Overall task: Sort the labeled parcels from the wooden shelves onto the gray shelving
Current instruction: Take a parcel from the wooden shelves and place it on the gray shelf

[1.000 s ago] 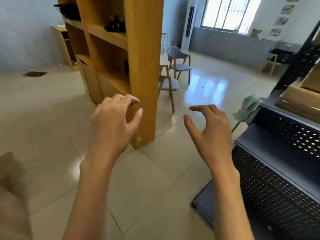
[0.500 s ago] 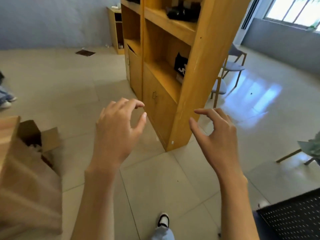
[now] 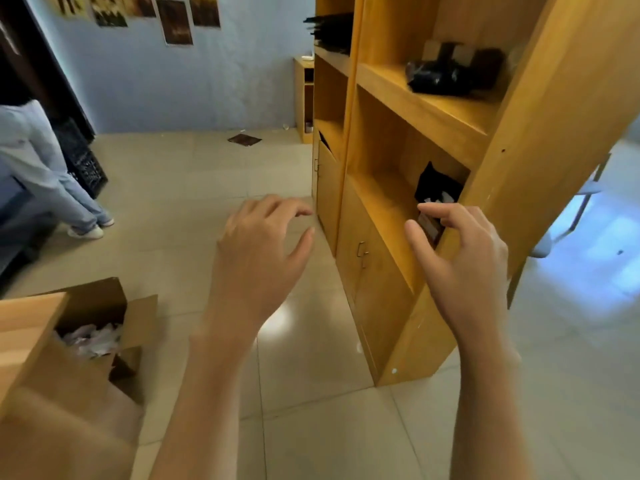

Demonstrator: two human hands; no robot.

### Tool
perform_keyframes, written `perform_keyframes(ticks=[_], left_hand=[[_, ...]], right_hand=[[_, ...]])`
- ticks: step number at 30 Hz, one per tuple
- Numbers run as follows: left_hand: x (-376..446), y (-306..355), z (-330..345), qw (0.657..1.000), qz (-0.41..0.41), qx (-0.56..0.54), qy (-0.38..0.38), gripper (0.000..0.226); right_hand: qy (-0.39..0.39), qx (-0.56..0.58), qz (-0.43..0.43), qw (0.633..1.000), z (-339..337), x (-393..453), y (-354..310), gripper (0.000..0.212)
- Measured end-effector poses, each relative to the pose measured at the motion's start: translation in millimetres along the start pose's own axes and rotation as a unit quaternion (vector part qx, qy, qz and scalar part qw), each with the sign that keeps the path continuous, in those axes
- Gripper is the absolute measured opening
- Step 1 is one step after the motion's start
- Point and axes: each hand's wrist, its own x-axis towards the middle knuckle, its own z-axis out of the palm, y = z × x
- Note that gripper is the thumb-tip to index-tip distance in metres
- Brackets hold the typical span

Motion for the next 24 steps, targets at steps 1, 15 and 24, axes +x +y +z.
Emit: perform_keyframes(ticks=[1, 15, 24], left_hand=[[11, -6, 10, 1.000, 0.001, 0.005, -0.003, 0.023], [195, -124, 175, 1.000, 0.011, -0.009, -0.015, 0.017], [379, -178, 284, 0.992, 0.085, -0.090, -0.031, 0.019]], right_hand=[[-0.010, 0.004, 0.000, 1.000, 12, 11, 6, 0.025], [-0.031, -0.067, 0.025, 0.997, 186, 184, 94, 0.028], [0.053, -0.131, 0.071, 0.987, 261, 330, 115, 0.026]])
